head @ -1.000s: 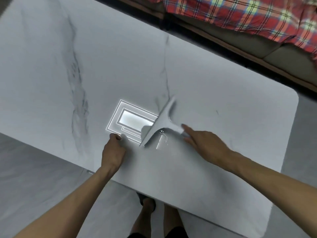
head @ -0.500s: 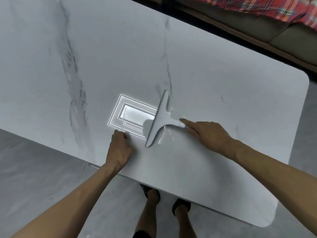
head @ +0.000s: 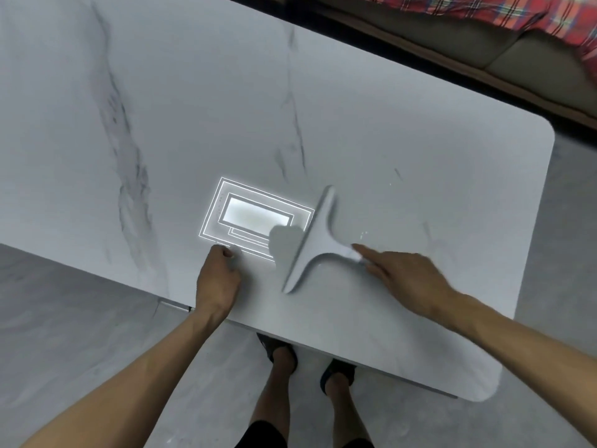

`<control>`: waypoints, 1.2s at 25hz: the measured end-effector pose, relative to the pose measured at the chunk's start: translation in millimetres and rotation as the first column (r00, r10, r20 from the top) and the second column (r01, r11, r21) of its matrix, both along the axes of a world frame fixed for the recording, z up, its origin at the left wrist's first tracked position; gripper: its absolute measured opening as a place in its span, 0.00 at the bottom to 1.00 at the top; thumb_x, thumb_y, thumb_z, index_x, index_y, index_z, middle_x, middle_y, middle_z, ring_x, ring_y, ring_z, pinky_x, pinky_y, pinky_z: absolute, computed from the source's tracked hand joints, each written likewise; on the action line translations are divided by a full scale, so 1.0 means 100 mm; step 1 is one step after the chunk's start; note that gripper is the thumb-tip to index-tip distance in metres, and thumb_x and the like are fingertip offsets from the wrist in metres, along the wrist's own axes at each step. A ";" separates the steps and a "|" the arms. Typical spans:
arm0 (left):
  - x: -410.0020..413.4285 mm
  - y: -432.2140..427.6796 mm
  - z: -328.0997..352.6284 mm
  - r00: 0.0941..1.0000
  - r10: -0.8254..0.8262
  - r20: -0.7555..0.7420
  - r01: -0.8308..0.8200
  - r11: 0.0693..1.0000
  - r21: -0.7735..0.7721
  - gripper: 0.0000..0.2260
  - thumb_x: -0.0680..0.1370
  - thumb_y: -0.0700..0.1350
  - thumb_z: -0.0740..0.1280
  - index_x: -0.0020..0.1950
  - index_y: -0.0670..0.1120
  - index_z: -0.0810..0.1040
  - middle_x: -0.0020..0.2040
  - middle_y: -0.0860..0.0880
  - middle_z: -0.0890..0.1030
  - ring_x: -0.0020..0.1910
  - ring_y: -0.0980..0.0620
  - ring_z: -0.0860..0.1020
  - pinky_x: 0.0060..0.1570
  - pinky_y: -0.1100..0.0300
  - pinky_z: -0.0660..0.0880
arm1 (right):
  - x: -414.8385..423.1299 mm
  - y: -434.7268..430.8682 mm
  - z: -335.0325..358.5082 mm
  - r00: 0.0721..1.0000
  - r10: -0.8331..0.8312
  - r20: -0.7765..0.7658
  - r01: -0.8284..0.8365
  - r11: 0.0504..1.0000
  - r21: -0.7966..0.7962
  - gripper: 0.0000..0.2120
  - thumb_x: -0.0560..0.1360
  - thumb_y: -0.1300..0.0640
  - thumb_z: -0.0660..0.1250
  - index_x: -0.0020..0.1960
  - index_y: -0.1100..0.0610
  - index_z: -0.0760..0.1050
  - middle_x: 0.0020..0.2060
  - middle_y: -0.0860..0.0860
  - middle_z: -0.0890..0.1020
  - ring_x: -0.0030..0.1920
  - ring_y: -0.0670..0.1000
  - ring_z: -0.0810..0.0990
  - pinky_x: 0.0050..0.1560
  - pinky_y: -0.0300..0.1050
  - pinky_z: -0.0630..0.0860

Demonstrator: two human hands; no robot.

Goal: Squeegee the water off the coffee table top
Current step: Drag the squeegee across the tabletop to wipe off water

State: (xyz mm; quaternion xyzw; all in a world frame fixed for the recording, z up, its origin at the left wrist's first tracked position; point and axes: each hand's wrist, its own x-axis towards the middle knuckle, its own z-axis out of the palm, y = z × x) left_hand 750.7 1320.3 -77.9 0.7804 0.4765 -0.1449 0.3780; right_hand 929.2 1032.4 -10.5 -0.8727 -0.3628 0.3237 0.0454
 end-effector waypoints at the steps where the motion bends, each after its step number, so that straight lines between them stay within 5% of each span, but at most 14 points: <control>1: -0.07 0.06 -0.01 0.999 0.050 -0.006 -0.049 0.998 0.036 0.17 0.70 0.33 0.59 0.54 0.51 0.67 0.46 0.49 0.75 0.41 0.46 0.75 0.37 0.57 0.67 | -0.15 0.32 -0.10 0.997 0.069 -0.032 -0.068 0.997 0.046 0.21 0.81 0.40 0.46 0.73 0.33 0.53 0.50 0.46 0.81 0.50 0.53 0.81 0.47 0.48 0.75; 6: -0.36 0.44 0.00 0.965 0.262 -0.020 -0.254 0.949 0.188 0.12 0.74 0.36 0.60 0.56 0.47 0.66 0.45 0.46 0.76 0.42 0.42 0.74 0.42 0.54 0.70 | -0.63 1.82 -0.52 0.936 0.351 0.032 -0.350 0.918 0.186 0.20 0.83 0.51 0.54 0.74 0.40 0.60 0.46 0.52 0.80 0.43 0.57 0.79 0.38 0.47 0.72; 10: -0.43 0.59 -0.01 0.980 0.185 -0.079 -0.174 0.977 0.123 0.13 0.72 0.34 0.59 0.53 0.48 0.64 0.43 0.45 0.76 0.37 0.44 0.74 0.33 0.56 0.68 | -0.54 2.28 -0.64 0.934 0.347 0.083 -0.356 0.917 0.180 0.20 0.82 0.53 0.55 0.73 0.41 0.63 0.44 0.52 0.80 0.43 0.58 0.79 0.32 0.44 0.61; 15: -0.31 0.39 -0.04 0.991 0.019 -0.132 -0.027 0.998 -0.064 0.10 0.73 0.38 0.60 0.52 0.48 0.65 0.42 0.46 0.75 0.37 0.46 0.73 0.33 0.56 0.68 | -0.17 1.36 -0.55 0.985 0.167 0.046 -0.170 0.983 0.076 0.20 0.82 0.47 0.51 0.73 0.36 0.58 0.47 0.53 0.81 0.49 0.58 0.80 0.46 0.49 0.74; 19: -0.16 -0.02 -0.06 0.974 -0.196 -0.114 0.184 0.977 -0.108 0.10 0.72 0.35 0.61 0.50 0.46 0.66 0.49 0.45 0.72 0.39 0.48 0.73 0.33 0.58 0.66 | -0.03 -0.09 -0.27 0.997 -0.040 0.073 0.044 0.997 -0.065 0.21 0.82 0.42 0.46 0.74 0.34 0.56 0.42 0.46 0.80 0.41 0.52 0.78 0.39 0.46 0.70; 22: -0.05 -0.34 -0.05 0.942 -0.317 -0.109 0.308 0.947 -0.090 0.07 0.73 0.34 0.60 0.48 0.43 0.68 0.54 0.43 0.69 0.47 0.44 0.73 0.42 0.55 0.71 | -0.02 -0.84 -0.07 0.982 -0.173 0.071 0.180 0.976 -0.122 0.21 0.81 0.40 0.44 0.73 0.32 0.54 0.47 0.43 0.83 0.43 0.50 0.79 0.39 0.44 0.70; 27: -0.03 -0.50 0.02 0.992 -0.116 -0.041 0.114 0.992 -0.051 0.01 0.77 0.45 0.59 0.48 0.49 0.69 0.41 0.53 0.75 0.41 0.48 0.75 0.39 0.56 0.68 | -0.17 -0.89 0.05 0.974 -0.226 0.014 0.226 0.973 -0.041 0.20 0.80 0.37 0.44 0.71 0.27 0.50 0.57 0.41 0.81 0.53 0.51 0.80 0.45 0.44 0.72; 30: -0.17 -0.41 0.02 0.999 -0.032 -0.037 0.034 0.998 0.049 0.07 0.79 0.47 0.57 0.46 0.46 0.71 0.40 0.49 0.77 0.38 0.48 0.74 0.36 0.56 0.67 | -0.52 -0.28 -0.12 0.994 -0.088 -0.063 0.091 0.995 0.040 0.20 0.81 0.40 0.46 0.72 0.29 0.49 0.54 0.44 0.81 0.52 0.51 0.80 0.49 0.48 0.75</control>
